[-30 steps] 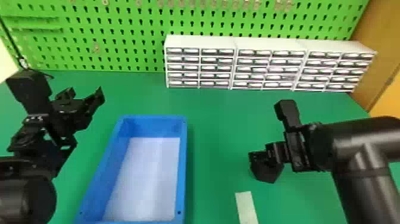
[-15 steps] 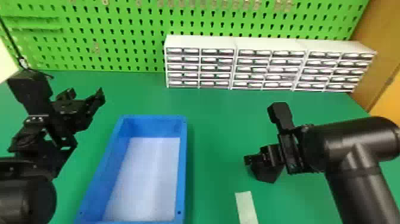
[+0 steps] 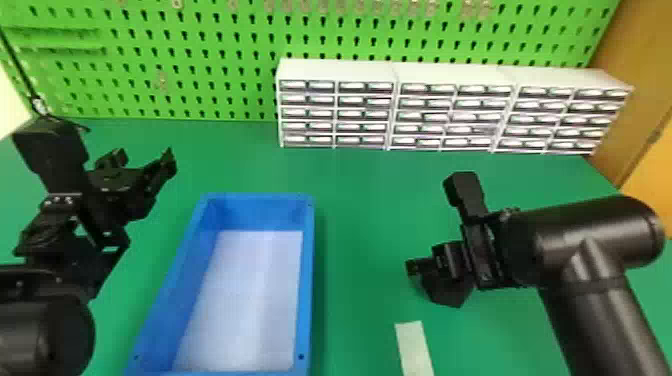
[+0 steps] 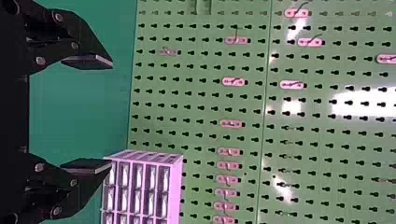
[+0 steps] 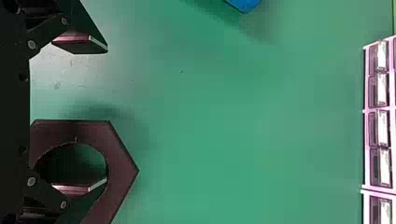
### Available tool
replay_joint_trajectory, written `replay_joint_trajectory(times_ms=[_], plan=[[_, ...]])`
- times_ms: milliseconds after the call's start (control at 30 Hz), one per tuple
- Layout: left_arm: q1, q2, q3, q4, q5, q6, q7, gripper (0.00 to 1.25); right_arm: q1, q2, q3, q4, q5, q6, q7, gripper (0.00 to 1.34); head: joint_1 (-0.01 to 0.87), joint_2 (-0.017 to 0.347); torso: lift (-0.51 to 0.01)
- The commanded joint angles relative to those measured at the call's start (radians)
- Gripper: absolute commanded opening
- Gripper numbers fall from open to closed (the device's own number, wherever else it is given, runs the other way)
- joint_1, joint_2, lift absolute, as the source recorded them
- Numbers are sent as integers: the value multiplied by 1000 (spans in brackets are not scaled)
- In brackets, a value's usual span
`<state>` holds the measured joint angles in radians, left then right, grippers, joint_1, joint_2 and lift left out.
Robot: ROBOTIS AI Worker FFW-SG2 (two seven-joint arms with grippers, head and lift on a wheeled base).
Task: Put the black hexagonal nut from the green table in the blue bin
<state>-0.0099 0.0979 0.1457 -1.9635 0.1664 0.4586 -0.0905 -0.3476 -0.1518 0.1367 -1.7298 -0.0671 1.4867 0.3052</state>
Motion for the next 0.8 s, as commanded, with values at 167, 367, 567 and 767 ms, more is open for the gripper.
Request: replay_joint_trajectory(times_ms=[167, 367, 567, 767], plan=[[1, 0, -2, 0, 1, 0, 0, 752, -2, 1, 11, 7, 0, -3, 0, 1034, 692, 8, -97], [1, 0, -2, 0, 1, 0, 0, 750, -1, 1, 11, 10, 0, -3, 0, 1034, 692, 8, -97], [1, 2, -2, 0, 1, 0, 0, 750, 6, 1, 11, 24, 0, -5, 0, 1034, 692, 8, -97], [1, 2, -2, 2, 2, 0, 0, 752, 7, 1, 14, 32, 0, -17, 0, 1034, 692, 8, -97]])
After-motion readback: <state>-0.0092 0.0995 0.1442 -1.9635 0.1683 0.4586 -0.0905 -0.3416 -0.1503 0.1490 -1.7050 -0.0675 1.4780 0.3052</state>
